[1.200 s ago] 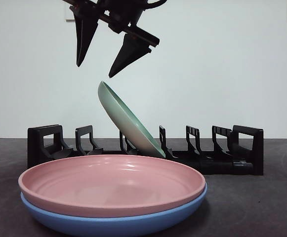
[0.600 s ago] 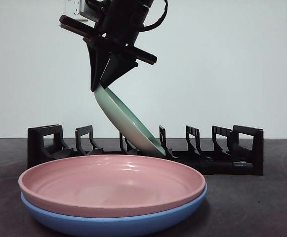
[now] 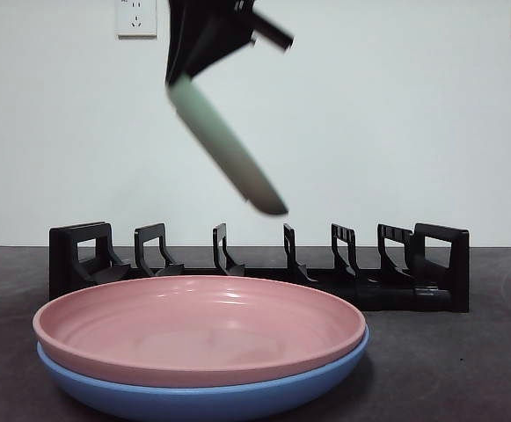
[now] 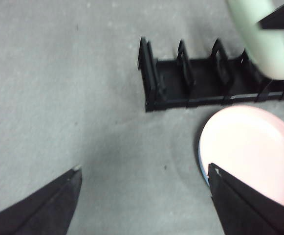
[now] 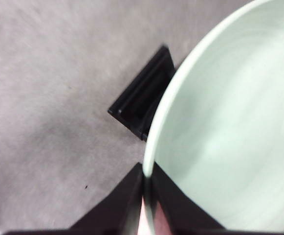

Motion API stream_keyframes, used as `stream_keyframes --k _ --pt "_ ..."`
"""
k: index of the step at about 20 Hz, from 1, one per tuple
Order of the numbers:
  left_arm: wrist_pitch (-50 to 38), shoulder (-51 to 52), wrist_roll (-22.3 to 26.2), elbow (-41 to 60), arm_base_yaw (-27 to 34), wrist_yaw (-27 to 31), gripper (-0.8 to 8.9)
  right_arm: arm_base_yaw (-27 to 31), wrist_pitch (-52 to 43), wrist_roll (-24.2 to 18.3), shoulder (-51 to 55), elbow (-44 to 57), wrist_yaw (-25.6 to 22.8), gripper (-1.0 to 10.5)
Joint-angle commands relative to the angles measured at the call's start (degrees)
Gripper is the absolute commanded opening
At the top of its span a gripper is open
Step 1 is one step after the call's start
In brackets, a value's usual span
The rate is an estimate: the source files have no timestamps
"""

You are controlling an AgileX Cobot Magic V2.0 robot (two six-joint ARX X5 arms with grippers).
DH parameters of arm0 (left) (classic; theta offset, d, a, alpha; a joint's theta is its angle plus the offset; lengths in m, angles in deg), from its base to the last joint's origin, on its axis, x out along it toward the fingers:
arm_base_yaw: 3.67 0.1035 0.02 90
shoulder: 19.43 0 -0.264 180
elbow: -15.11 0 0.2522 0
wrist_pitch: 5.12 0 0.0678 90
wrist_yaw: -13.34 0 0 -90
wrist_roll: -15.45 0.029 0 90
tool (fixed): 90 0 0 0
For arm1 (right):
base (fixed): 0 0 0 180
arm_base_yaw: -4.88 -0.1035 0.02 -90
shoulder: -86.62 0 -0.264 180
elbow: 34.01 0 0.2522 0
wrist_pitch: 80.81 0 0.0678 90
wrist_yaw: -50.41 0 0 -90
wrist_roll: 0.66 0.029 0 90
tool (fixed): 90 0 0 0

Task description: Place the plate

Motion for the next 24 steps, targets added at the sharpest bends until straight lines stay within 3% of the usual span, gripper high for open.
stream_keyframes --k 1,6,10,15,21,24 --pt "-1.1 -0.3 0.0 -1.0 -0.2 0.1 4.07 -1.2 1.0 -3.6 1.1 -1.7 0.0 0.1" --pt "-1.2 -0.3 -0.1 -1.0 -0.2 0.1 4.07 -3.8 7.4 -8.8 5.0 -1.7 -1.0 0.1" --pt "-1.2 -0.4 -0.3 -1.0 -0.2 0.1 4.07 -8.0 14.4 -10.5 6.4 0.1 -5.2 0.1" --pt "-2.3 -0.4 -1.8 -1.0 -0.2 0.1 4.07 -15.9 6.5 -11.0 13.2 16.7 -5.6 0.1" --pt "-2.4 -0.4 -3.3 -1.0 -0.2 0.1 4.07 -29.8 4.3 -13.8 15.3 29.6 -17.1 0.1" --pt "-2.4 -0.4 -4.4 -1.0 -0.2 0.1 4.07 -34.8 1.8 -15.4 15.0 32.2 -19.2 0.1"
